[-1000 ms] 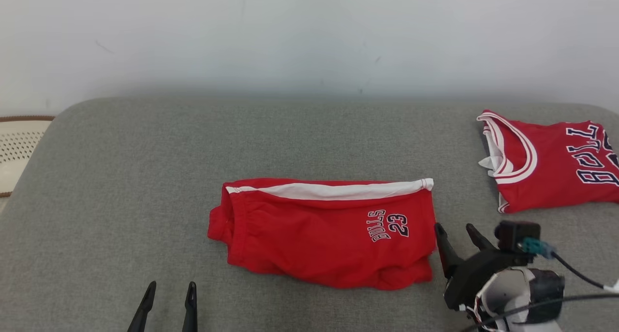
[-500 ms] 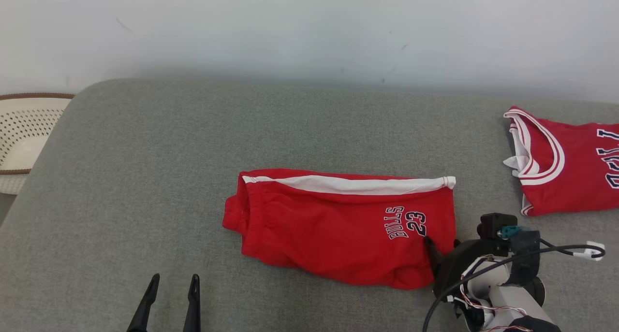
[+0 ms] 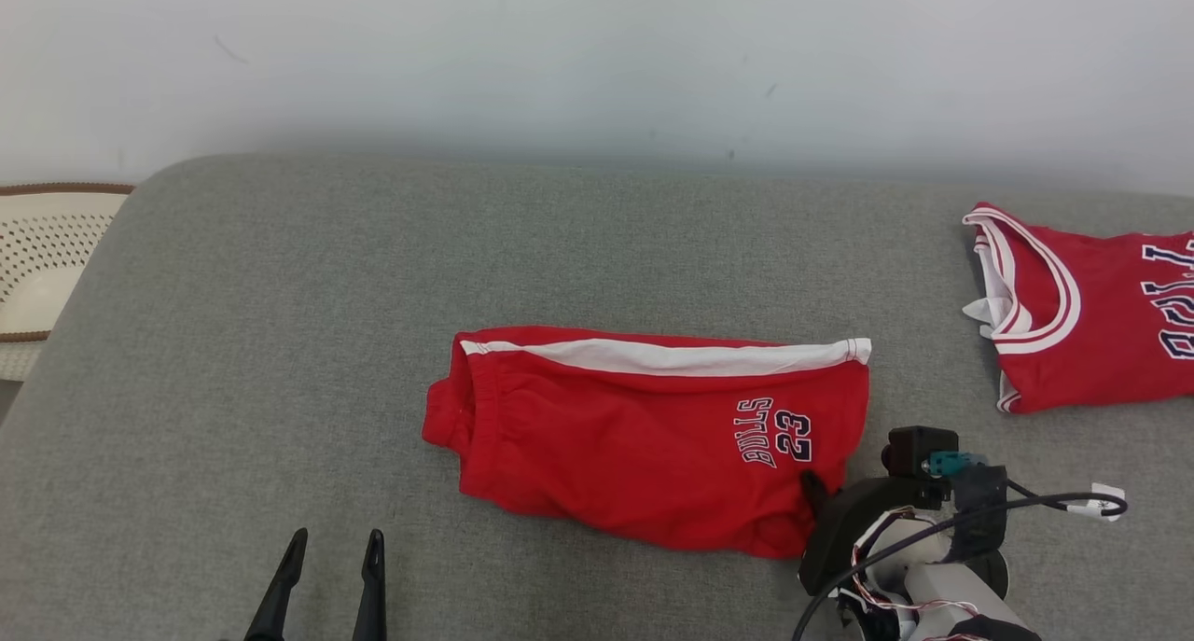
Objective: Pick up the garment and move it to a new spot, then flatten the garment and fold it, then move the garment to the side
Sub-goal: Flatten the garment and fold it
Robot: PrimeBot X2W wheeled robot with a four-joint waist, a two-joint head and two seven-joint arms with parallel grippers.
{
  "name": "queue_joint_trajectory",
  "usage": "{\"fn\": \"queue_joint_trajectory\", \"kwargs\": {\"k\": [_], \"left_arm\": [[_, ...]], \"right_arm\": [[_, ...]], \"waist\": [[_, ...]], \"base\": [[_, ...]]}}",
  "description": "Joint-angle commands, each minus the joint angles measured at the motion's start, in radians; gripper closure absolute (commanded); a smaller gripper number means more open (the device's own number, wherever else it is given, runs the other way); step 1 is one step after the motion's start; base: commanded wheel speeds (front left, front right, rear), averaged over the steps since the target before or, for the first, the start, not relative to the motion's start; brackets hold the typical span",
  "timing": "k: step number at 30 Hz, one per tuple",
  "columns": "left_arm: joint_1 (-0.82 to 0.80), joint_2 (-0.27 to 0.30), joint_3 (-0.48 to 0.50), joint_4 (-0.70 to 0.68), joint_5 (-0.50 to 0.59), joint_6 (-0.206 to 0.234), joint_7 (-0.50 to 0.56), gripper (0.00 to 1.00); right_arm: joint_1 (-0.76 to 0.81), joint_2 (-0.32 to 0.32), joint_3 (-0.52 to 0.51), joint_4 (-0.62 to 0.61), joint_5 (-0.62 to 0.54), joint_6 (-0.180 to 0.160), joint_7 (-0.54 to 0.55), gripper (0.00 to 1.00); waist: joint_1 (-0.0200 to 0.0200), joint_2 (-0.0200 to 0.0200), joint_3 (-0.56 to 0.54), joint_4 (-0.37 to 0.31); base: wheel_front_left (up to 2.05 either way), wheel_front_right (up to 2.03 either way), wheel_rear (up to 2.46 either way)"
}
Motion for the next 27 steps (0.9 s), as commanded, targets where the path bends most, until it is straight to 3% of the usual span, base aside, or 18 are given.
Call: {"fn": "queue_joint_trajectory", "kwargs": {"k": [1,6,14,27], "left_arm": [[-0.008,-0.001,0.003,0.004,0.007,-0.001,-0.004,0.00],[0.001,0.003,0.008,0.005,0.008,-0.004,-0.004,0.00],[0.026,0.000,0.012,0.003,0.002,-0.003,-0.004,0.00],[0.008,-0.008,-0.013,0.006,0.008,-0.014,-0.004,0.00]], "right_arm": [[0.010,-0.007,0.019,0.016,0.004,0.001,-0.023,1.00],[0.028,-0.077,0.032,0.013,0.023,0.000,-0.082,1.00],[0.048,-0.151,0.042,-0.031,0.059,0.000,-0.091,1.00],[0.064,-0.117,0.132,-0.293,0.134,0.000,-0.034,1.00]], "waist": [[0.0000,0.0000,-0.002,-0.001],[0.0000,0.0000,-0.011,0.000],[0.0000,0.0000,-0.025,-0.016],[0.0000,0.0000,-0.033,0.003]], "base": [[0.00,0.00,0.00],[0.00,0.00,0.00],[0.00,0.00,0.00],[0.00,0.00,0.00]]}}
